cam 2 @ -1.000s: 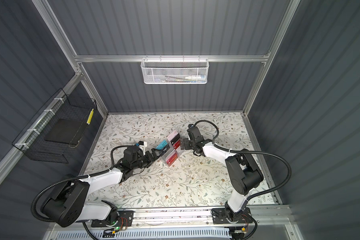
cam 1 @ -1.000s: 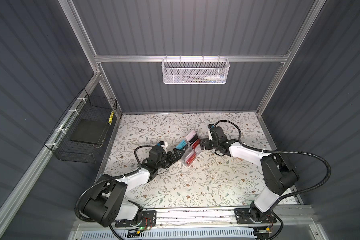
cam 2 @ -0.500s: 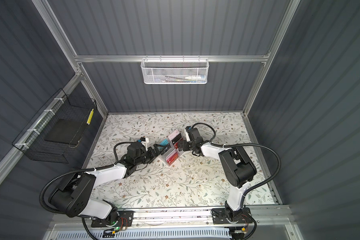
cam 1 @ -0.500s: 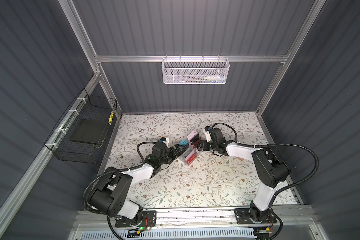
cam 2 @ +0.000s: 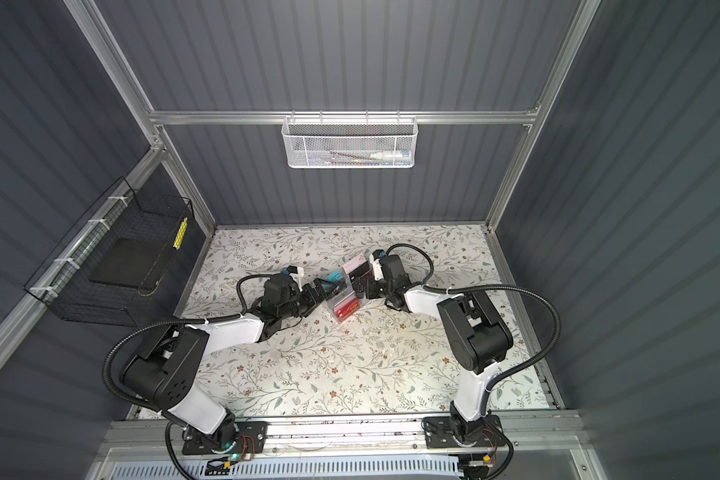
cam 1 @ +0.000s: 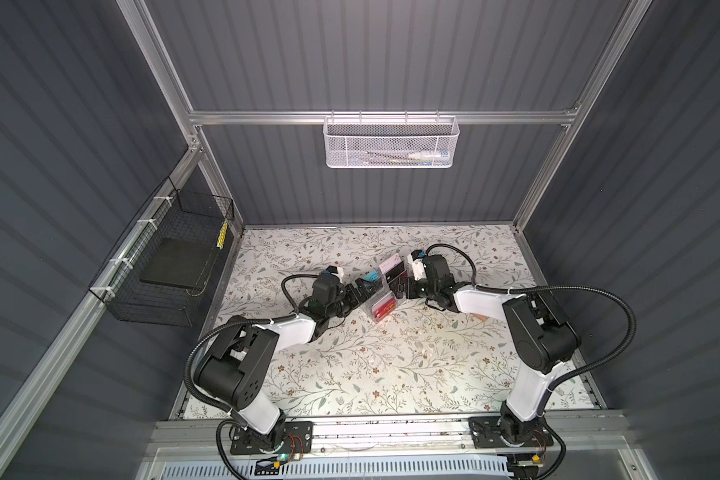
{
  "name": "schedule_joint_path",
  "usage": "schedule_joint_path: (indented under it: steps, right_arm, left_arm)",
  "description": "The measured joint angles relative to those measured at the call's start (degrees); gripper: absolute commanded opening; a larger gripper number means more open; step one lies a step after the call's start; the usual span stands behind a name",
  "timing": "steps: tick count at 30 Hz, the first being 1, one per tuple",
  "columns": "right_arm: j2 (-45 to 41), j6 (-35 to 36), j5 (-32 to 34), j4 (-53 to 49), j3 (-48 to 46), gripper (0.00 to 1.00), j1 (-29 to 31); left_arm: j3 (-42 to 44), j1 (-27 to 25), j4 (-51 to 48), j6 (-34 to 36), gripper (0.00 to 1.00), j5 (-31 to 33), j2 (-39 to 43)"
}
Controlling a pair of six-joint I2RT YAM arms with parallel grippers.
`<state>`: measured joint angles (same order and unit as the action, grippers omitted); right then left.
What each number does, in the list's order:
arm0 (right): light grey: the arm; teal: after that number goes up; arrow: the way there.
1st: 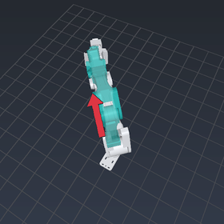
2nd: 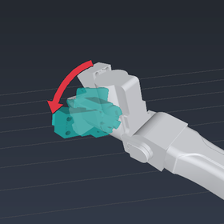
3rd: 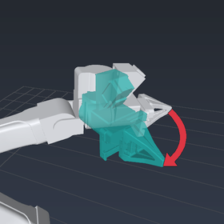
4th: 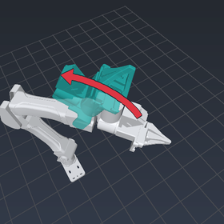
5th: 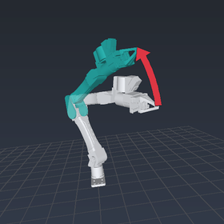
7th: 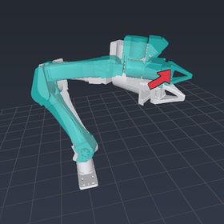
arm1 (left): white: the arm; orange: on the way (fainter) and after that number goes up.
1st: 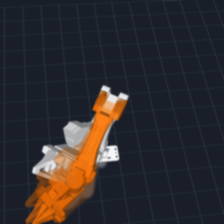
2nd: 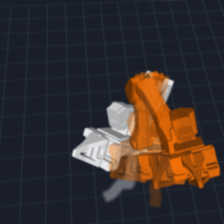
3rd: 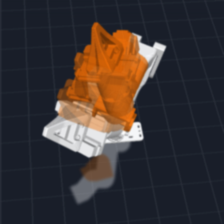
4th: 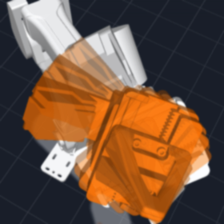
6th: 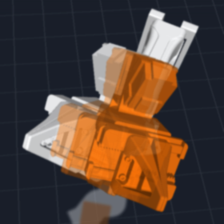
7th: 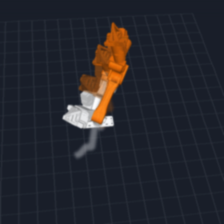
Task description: Take the credit cards out of the card holder
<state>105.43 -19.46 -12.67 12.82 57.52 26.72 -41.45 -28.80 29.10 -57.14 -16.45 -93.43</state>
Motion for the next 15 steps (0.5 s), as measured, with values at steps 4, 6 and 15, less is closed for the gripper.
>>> schedule_joint_path:
  steps: [4, 6, 15]
  right_arm:
    - [-1.0, -1.7, -0.7, 2.2, -2.3, 0.99, 0.0]
    - [-2.2, -2.3, -1.1, 2.3, -3.5, 0.99, 0.1]
    - [-11.1, -1.9, 3.2, -2.5, -5.7, 0.99, -0.5]
  left_arm:
    - [-1.8, 0.0, -1.5, 1.0, 1.0, 0.4, -1.1]
    - [-2.4, 0.1, -2.0, 1.5, 1.0, 0.7, -1.2]
    - [-2.9, 1.9, -3.8, 3.6, 1.0, 1.5, -1.2]
